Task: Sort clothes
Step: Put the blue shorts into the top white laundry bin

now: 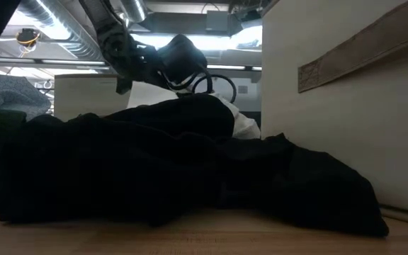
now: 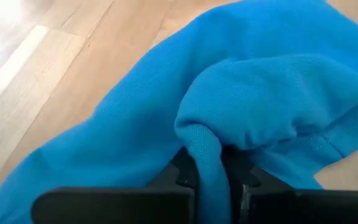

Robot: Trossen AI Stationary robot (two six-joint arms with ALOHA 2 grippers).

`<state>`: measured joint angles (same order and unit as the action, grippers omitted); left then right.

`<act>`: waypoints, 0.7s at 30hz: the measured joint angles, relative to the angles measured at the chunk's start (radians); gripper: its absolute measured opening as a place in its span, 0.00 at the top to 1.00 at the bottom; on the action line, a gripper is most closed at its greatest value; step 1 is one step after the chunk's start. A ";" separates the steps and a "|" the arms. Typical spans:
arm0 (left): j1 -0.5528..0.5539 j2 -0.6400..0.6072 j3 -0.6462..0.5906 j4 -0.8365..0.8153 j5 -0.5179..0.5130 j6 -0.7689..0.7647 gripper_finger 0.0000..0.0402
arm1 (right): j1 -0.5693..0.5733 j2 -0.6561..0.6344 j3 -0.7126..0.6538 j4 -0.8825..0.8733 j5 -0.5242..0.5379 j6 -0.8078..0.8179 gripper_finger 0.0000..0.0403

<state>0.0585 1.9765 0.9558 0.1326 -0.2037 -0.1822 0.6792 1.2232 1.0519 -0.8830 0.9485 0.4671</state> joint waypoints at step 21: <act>-0.161 -0.451 -0.003 -0.041 -0.412 0.204 0.97 | 0.001 0.005 0.001 0.001 -0.001 0.008 0.30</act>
<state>-0.1030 1.5258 0.9524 0.0911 -0.6154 0.0214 0.6800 1.2285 1.0527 -0.8821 0.9479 0.4747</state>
